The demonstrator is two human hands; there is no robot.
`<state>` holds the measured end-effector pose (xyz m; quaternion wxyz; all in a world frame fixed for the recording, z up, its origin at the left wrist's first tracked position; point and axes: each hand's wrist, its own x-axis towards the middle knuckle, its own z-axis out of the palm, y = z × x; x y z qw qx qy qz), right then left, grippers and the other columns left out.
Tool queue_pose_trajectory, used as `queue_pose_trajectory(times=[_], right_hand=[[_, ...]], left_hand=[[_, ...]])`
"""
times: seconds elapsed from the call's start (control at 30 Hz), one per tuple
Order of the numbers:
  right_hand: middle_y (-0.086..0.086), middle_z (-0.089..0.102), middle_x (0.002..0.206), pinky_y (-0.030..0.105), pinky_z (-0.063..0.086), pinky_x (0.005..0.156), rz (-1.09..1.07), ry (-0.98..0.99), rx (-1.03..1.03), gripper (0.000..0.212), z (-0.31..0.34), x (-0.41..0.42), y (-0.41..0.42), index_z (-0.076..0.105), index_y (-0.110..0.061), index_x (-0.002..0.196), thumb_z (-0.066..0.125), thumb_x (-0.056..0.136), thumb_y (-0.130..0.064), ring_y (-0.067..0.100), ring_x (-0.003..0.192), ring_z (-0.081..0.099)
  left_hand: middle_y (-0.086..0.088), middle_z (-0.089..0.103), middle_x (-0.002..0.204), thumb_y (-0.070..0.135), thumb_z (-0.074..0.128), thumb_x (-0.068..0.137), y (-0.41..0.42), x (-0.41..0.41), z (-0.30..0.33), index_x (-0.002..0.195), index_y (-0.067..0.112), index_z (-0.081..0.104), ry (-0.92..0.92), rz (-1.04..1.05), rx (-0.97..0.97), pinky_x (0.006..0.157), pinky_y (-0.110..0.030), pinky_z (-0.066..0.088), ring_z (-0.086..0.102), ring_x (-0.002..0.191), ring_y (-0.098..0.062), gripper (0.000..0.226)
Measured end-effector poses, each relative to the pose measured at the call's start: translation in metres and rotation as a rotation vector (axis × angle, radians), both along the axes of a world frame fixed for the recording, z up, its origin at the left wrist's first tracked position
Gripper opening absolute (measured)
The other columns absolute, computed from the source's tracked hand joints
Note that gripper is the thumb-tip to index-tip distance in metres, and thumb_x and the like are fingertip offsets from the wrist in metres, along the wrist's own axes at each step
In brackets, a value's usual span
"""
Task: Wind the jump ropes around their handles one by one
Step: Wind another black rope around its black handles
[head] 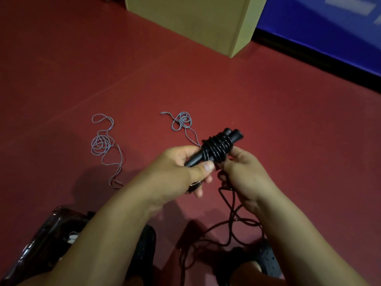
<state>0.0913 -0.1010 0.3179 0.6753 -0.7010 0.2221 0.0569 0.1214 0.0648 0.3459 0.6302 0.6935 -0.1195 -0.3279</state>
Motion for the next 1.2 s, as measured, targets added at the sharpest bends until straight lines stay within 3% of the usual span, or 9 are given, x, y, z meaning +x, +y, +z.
queue_pose_trajectory(times=[0.1,0.23,0.4,0.7,0.8,0.93,1.03,1.2], right_hand=[[-0.003,0.059,0.062,0.021,0.033,0.045,0.016,0.061,0.092,0.02,-0.004,-0.001,0.009,0.063,-0.017,0.086,0.049,0.098,-0.009,0.009,0.049,0.042],[0.002,0.057,0.066,0.02,0.031,0.043,0.012,0.11,0.196,0.022,-0.004,-0.002,0.015,0.061,-0.014,0.08,0.048,0.098,-0.011,0.011,0.047,0.041],[0.0,0.053,0.059,0.018,0.028,0.039,0.001,0.106,0.162,0.025,0.005,0.0,0.015,0.06,-0.012,0.075,0.051,0.098,-0.012,0.01,0.041,0.04],[-0.012,0.048,0.052,0.019,0.033,0.049,0.013,0.122,0.049,0.024,0.008,-0.001,0.01,0.065,-0.015,0.081,0.051,0.1,-0.021,0.002,0.042,0.04],[-0.015,0.047,0.046,0.019,0.034,0.05,0.013,0.108,-0.059,0.026,0.012,-0.003,0.009,0.065,-0.014,0.081,0.052,0.1,-0.027,-0.001,0.041,0.04],[-0.013,0.046,0.051,0.024,0.032,0.05,0.021,0.109,-0.045,0.026,0.012,-0.003,0.009,0.065,-0.013,0.082,0.054,0.098,-0.03,0.006,0.046,0.038],[-0.009,0.046,0.055,0.028,0.029,0.052,0.063,0.115,0.029,0.017,0.013,-0.004,0.008,0.064,-0.011,0.088,0.057,0.095,-0.025,0.009,0.049,0.036],[-0.004,0.05,0.061,0.033,0.04,0.062,0.157,0.159,-0.049,0.019,0.01,-0.008,0.002,0.06,-0.02,0.074,0.061,0.093,-0.022,0.012,0.056,0.044]], left_hand=[[0.002,0.065,0.07,0.01,0.057,0.097,-0.01,0.0,-0.005,0.095,0.011,0.067,-0.045,0.104,0.02,0.057,-0.023,0.046,0.055,0.051,-0.015,0.01],[-0.001,0.071,0.072,0.015,0.059,0.097,-0.018,0.002,-0.018,0.092,0.019,0.065,-0.123,0.208,0.129,0.058,-0.028,0.047,0.055,0.047,-0.013,0.009],[-0.017,0.072,0.088,0.017,0.063,0.094,-0.024,0.01,-0.028,0.098,0.019,0.057,-0.161,0.327,0.189,0.048,-0.021,0.047,0.054,0.046,-0.011,0.007],[-0.006,0.072,0.085,0.021,0.062,0.096,-0.026,0.022,-0.033,0.114,0.023,0.051,-0.171,0.325,0.241,0.048,-0.016,0.044,0.055,0.045,-0.005,0.022],[-0.004,0.07,0.082,0.022,0.062,0.096,-0.027,0.025,-0.038,0.108,0.029,0.051,-0.177,0.309,0.255,0.056,-0.023,0.048,0.056,0.053,-0.01,0.018],[0.01,0.065,0.067,0.022,0.064,0.094,-0.027,0.029,-0.041,0.098,0.034,0.051,-0.211,0.321,0.266,0.063,-0.03,0.049,0.059,0.057,-0.012,0.018],[0.006,0.068,0.074,0.019,0.065,0.094,-0.027,0.032,-0.043,0.103,0.033,0.053,-0.244,0.342,0.275,0.065,-0.031,0.052,0.061,0.058,-0.014,0.02],[0.0,0.073,0.077,0.022,0.066,0.092,-0.023,0.034,-0.046,0.088,0.029,0.06,-0.319,0.335,0.354,0.074,-0.044,0.057,0.066,0.067,-0.026,0.01]])
